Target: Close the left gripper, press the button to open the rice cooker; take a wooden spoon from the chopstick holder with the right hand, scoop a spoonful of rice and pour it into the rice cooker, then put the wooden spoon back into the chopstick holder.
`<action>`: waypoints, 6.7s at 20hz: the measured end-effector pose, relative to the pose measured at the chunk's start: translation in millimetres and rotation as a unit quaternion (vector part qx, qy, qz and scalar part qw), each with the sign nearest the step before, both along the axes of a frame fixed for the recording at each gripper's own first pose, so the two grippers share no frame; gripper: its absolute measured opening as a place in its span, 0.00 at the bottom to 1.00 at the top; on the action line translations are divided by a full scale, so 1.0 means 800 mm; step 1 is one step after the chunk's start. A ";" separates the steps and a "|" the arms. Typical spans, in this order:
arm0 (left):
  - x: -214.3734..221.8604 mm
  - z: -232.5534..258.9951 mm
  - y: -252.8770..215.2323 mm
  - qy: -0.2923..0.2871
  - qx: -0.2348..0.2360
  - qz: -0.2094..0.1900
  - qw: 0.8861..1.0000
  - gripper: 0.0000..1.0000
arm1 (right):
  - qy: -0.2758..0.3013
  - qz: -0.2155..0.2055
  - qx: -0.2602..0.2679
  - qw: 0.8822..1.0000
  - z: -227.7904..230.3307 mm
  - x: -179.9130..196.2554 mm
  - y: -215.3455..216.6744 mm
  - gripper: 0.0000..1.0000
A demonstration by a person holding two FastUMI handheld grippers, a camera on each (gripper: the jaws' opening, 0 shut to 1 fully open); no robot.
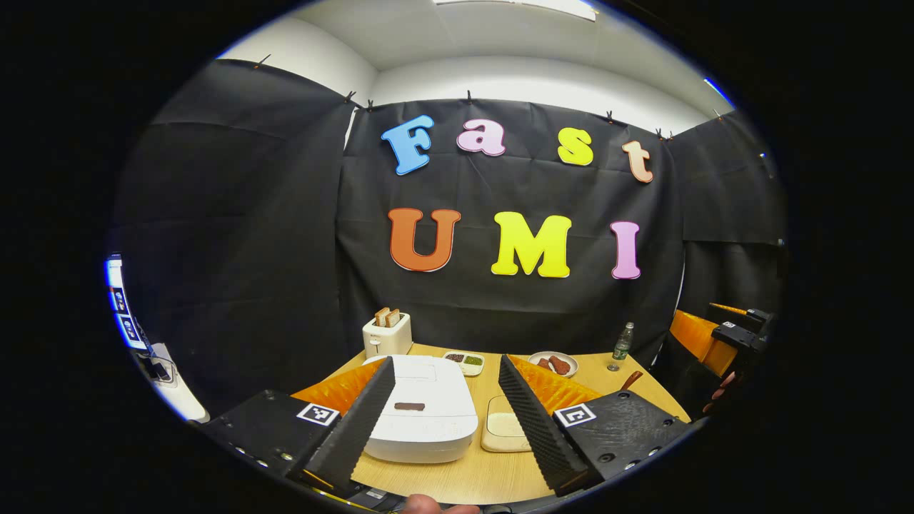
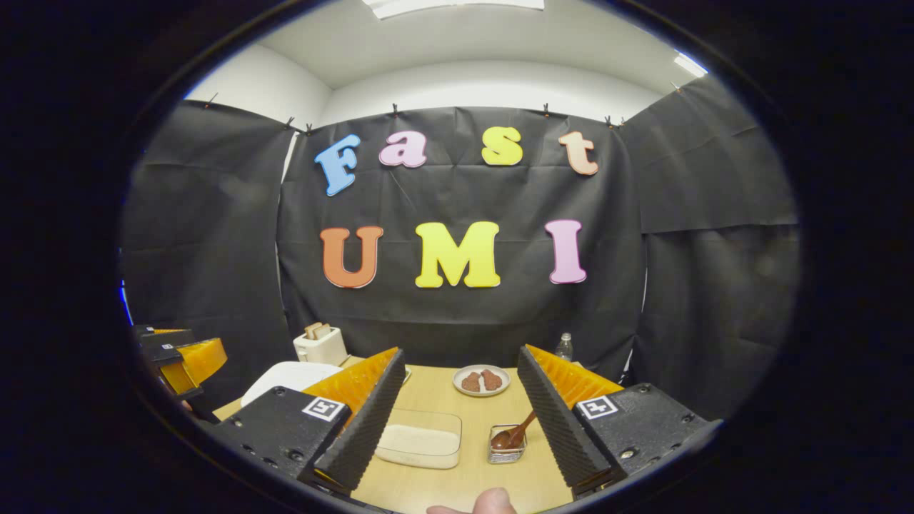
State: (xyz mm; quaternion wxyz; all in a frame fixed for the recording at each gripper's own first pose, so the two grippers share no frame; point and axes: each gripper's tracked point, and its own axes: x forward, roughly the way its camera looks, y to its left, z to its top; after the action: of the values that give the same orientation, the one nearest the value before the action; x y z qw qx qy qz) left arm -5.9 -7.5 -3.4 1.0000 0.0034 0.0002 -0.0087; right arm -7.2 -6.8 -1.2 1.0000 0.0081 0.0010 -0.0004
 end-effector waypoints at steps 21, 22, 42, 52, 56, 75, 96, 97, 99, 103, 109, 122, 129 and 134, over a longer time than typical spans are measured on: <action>0.008 -0.010 0.007 0.019 0.003 0.008 1.000 0.94 | 0.005 0.014 -0.006 1.000 -0.003 0.009 -0.004 1.00; 0.013 -0.015 0.007 0.027 0.002 0.007 1.000 0.94 | 0.006 0.014 -0.006 1.000 -0.004 0.012 -0.006 1.00; 0.152 -0.138 0.055 0.264 -0.024 -0.006 0.964 0.00 | 0.046 -0.046 0.025 0.998 -0.058 0.092 -0.127 0.99; 0.200 -0.211 0.082 0.322 -0.080 0.013 0.943 0.00 | 0.093 -0.069 0.029 0.993 -0.100 0.113 -0.164 1.00; 0.198 -0.222 0.086 0.330 -0.082 0.017 0.940 0.00 | 0.098 -0.066 0.026 0.993 -0.103 0.121 -0.161 1.00; 0.243 -0.072 0.077 0.117 -0.034 0.027 0.992 0.13 | 0.092 -0.065 0.012 0.993 -0.094 0.108 -0.166 1.00; 0.159 0.046 0.037 -0.027 -0.022 0.028 0.999 0.94 | 0.106 -0.068 0.011 0.992 -0.119 0.103 -0.180 0.99; 0.154 0.040 0.035 -0.026 -0.021 0.031 0.999 0.94 | 0.109 -0.067 0.014 0.992 -0.126 0.107 -0.183 0.99; 0.146 0.030 0.025 -0.018 -0.022 0.033 0.999 0.94 | 0.124 -0.058 0.025 0.990 -0.148 0.118 -0.186 1.00; 0.141 0.016 0.009 0.003 -0.028 0.036 0.999 0.94 | 0.150 -0.030 0.046 0.987 -0.199 0.152 -0.185 0.99; 0.152 0.022 0.004 0.010 -0.027 0.059 0.998 0.94 | 0.204 0.000 0.077 0.976 -0.282 0.213 -0.181 1.00; 0.168 -0.005 -0.002 0.050 -0.007 0.110 0.993 0.94 | 0.285 0.054 0.119 0.949 -0.374 0.297 -0.180 0.57; 0.167 -0.008 0.018 0.051 -0.026 0.094 0.994 0.95 | 0.286 0.044 0.138 0.947 -0.349 0.268 -0.161 0.24; 0.152 -0.009 0.059 0.049 -0.042 0.083 0.994 0.94 | 0.244 0.007 0.117 0.963 -0.287 0.260 -0.156 0.17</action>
State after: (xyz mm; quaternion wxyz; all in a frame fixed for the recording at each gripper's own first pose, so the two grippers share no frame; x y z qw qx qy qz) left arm 115.8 40.0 -10.8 0.9953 -0.0387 0.0488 0.0741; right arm 200.9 -131.9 -231.1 0.9614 0.1251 0.2451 0.0046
